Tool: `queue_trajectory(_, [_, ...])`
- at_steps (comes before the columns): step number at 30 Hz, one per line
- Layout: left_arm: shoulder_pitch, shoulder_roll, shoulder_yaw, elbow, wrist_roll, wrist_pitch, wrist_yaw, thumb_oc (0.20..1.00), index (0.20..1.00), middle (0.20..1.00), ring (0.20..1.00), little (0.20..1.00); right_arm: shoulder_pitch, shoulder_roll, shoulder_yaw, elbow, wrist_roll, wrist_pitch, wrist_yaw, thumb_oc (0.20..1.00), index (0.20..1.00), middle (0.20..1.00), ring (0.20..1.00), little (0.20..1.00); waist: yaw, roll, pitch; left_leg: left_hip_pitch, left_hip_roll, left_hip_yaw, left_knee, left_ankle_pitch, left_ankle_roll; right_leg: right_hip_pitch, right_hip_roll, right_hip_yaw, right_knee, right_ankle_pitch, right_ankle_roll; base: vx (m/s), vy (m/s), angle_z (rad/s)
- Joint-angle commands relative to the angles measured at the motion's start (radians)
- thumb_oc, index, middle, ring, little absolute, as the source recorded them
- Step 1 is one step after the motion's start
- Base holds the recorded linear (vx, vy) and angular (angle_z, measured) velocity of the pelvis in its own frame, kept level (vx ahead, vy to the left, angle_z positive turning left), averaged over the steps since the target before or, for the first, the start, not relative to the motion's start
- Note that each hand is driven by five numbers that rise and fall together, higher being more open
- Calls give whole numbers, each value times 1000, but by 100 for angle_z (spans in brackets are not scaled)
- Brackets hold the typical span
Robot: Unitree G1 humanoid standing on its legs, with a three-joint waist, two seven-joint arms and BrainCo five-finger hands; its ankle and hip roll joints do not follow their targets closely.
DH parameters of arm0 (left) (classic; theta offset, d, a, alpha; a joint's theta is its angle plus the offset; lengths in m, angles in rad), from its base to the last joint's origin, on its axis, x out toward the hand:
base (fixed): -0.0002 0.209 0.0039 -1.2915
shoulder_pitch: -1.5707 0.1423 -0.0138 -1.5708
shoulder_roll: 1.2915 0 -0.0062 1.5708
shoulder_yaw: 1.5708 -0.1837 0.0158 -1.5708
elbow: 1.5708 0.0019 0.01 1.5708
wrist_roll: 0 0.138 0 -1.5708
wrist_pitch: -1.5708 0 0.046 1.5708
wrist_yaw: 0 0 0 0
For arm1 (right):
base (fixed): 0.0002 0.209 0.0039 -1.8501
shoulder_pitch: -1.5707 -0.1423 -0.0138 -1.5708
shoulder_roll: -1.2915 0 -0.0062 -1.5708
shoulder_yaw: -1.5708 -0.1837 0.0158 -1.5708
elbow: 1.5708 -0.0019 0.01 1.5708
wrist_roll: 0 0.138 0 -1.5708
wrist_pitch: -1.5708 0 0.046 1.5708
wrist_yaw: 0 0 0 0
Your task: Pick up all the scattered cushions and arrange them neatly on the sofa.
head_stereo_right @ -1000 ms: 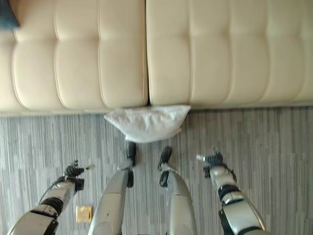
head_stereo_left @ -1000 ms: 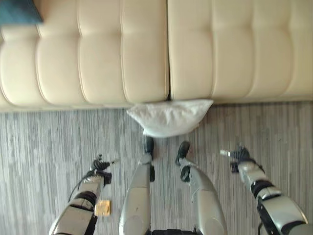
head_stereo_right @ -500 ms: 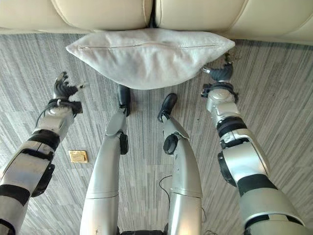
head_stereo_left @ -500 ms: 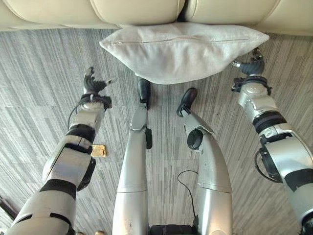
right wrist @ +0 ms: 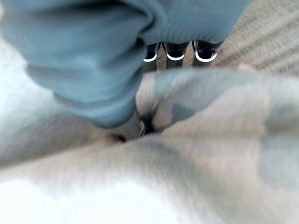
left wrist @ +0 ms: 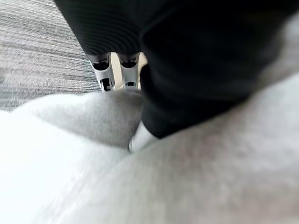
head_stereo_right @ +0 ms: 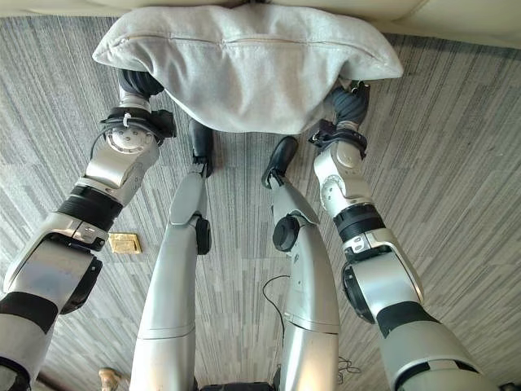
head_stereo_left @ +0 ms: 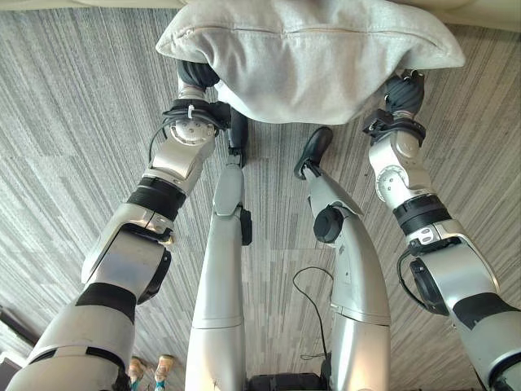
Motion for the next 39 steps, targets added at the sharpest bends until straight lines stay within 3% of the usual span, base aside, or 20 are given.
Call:
queue_trajectory(1, [67,-237,-51,-186,-30,-169,-81,200,200,200,200,200,32,153,93,-216,-36,-130,160,200,200,200,200,200,-12,34,-252,-42,30,-44,113,-225,-71,5,21,101,-99,-40,183,-34,-36,1])
queue_trajectory(7, [170,-276,-37,-232,-47,-166,-114,200,200,200,200,200,157,203,74,-326,35,-138,225,200,200,200,200,200,-16,36,-259,114,28,-43,15,-193,-83,145,37,107,-180,-13,181,-33,-19,0])
queue_trajectory(13, [432,-242,-15,-402,-15,-160,-179,200,200,200,200,200,474,182,129,-474,28,-91,323,200,200,200,200,200,-11,38,-265,434,18,-36,-114,-163,-102,433,57,111,-293,-2,177,-33,-31,0])
queue_trajectory(14, [484,-242,-18,-419,-21,-161,-189,200,200,200,200,200,532,174,140,-501,14,-77,331,200,200,200,200,200,-11,35,-265,481,12,-32,-135,-128,-96,484,51,101,-321,28,169,-37,-35,-2])
queue_trajectory(19, [686,-209,7,-495,-27,-163,-217,200,200,200,200,200,732,148,142,-560,13,-27,385,200,200,200,200,200,-2,34,-289,788,34,-24,-248,-106,-98,802,61,96,-426,27,172,115,-61,-5])
queue_trajectory(21, [806,-180,42,-551,-37,-163,-229,200,200,200,200,200,833,103,124,-608,-14,-5,403,200,200,200,200,200,-2,34,-331,934,54,-15,-326,-92,-107,946,74,96,-483,24,176,261,-48,-1])
queue_trajectory(27, [997,-137,107,-613,-70,-133,-265,200,200,200,200,200,989,39,58,-678,-102,43,402,200,200,200,200,200,-7,43,-410,1111,71,1,-375,-98,-104,1118,97,110,-524,-2,174,144,-19,-1])
queue_trajectory(34, [1106,-133,148,-607,-91,-106,-286,200,200,200,200,200,1078,27,11,-694,-150,76,397,200,200,200,200,200,-2,48,-449,1205,94,2,-369,-117,-104,1218,120,122,-535,-44,161,123,-73,4])
queue_trajectory(35, [1135,-131,160,-620,-70,-103,-302,200,200,200,200,200,1094,14,11,-716,-196,75,399,200,200,200,200,200,10,33,-412,1154,79,1,-143,-133,-101,1269,123,147,-527,-75,133,77,-128,2])
queue_trajectory(36, [1133,-132,164,-621,-69,-109,-300,200,200,200,200,200,1086,6,13,-720,-204,71,393,200,200,200,200,200,15,28,-399,1119,68,-5,-53,-122,-99,1280,119,152,-526,-80,125,80,-142,14])
queue_trajectory(37, [1129,-132,169,-624,-65,-112,-293,200,200,200,200,200,1075,1,13,-725,-214,69,386,200,200,200,200,200,23,26,-388,1073,52,-21,30,-105,-98,1288,117,153,-527,-85,121,31,-43,23])
queue_trajectory(39, [1124,-132,173,-627,-59,-114,-287,200,200,200,200,200,1064,0,13,-731,-227,72,378,200,200,200,200,200,33,23,-382,1026,30,-35,60,-98,-95,1293,116,157,-532,-90,121,83,-11,11])
